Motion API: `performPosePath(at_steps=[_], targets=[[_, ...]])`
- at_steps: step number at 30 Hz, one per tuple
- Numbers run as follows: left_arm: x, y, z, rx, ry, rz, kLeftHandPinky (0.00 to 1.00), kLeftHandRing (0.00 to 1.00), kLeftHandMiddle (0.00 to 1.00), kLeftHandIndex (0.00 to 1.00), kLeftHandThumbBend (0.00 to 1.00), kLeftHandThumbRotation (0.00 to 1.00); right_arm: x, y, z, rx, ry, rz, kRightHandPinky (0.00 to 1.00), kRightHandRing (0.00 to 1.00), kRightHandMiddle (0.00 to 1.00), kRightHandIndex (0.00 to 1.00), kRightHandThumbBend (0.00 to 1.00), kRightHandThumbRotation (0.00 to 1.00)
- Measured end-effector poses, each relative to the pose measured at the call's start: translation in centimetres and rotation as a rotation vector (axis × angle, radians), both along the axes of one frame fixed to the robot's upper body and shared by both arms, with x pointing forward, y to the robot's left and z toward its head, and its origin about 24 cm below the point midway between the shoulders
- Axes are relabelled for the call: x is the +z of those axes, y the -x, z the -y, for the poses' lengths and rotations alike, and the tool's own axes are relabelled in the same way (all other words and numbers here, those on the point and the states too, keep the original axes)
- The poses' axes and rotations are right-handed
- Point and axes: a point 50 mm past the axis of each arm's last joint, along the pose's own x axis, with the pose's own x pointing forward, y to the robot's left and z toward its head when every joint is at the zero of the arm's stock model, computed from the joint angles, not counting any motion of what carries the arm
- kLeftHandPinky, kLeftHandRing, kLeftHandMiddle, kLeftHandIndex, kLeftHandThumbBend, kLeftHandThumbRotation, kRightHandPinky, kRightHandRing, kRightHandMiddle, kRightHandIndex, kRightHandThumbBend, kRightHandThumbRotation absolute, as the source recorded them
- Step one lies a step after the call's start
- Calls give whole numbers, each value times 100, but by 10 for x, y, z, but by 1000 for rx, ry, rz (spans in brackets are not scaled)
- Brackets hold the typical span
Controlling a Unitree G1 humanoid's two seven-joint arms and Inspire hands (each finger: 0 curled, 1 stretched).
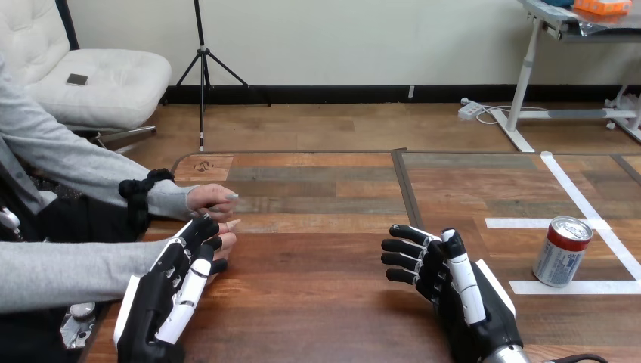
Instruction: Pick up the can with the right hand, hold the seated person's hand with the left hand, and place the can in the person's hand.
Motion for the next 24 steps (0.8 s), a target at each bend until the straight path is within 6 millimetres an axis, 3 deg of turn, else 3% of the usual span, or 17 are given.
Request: performPosePath(at_steps=[12,24], targets=[[0,0,0,0,1,1,77,86,87,85,26,59,0,0,1,-4,-34,0,72,76,76,76,72,96],[0,0,0,0,1,-1,78,86,86,84,26,61,5,-5,3,-16,-69,26,69,73,74,74,80,90]])
